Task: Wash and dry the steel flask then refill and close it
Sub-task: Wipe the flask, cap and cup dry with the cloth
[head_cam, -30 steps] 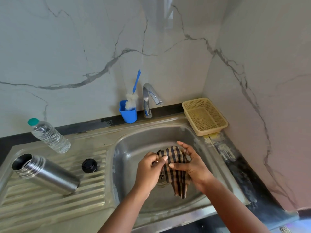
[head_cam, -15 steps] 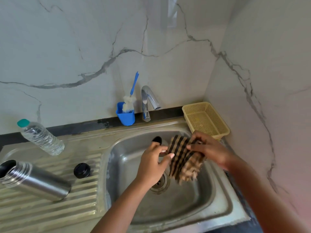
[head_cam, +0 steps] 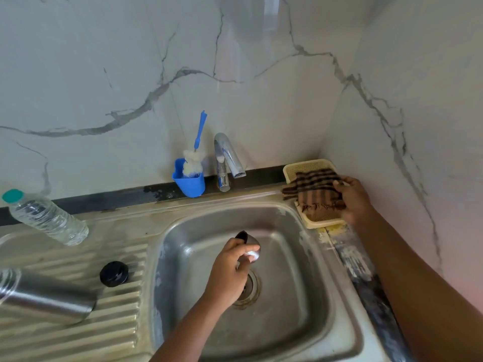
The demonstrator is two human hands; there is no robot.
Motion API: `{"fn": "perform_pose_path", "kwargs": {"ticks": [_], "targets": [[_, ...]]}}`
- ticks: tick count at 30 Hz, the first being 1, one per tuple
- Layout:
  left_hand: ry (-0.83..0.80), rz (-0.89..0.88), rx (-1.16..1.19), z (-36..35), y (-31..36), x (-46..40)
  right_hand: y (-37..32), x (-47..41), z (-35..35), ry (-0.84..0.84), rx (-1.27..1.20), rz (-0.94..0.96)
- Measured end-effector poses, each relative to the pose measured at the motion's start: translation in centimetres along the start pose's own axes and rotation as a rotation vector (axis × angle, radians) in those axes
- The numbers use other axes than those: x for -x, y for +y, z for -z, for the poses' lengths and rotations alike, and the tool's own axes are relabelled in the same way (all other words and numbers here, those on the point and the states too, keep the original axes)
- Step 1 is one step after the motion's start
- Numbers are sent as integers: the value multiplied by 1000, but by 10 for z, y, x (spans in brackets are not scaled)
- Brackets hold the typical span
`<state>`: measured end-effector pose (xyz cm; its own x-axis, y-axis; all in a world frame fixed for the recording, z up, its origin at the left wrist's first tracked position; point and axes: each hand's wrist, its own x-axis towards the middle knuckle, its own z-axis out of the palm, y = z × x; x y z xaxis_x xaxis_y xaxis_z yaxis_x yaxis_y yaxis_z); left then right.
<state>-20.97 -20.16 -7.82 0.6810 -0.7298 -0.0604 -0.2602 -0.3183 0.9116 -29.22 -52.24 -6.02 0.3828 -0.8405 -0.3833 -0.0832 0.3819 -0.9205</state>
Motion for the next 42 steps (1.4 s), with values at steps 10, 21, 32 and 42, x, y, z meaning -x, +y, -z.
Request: {"fn": "perform_pose_path", "kwargs": {"ticks": [10, 21, 32, 42], "targets": [[47, 29, 36, 6, -6, 5, 21, -23, -3, 127, 1699, 460], [93, 177, 293, 11, -15, 23, 51, 131, -62, -615, 728, 695], [-7, 430, 775, 43, -18, 72, 126, 187, -87, -468, 1099, 774], [225, 374, 764, 106, -51, 127, 122, 239, -143, -534, 1112, 601]]}}
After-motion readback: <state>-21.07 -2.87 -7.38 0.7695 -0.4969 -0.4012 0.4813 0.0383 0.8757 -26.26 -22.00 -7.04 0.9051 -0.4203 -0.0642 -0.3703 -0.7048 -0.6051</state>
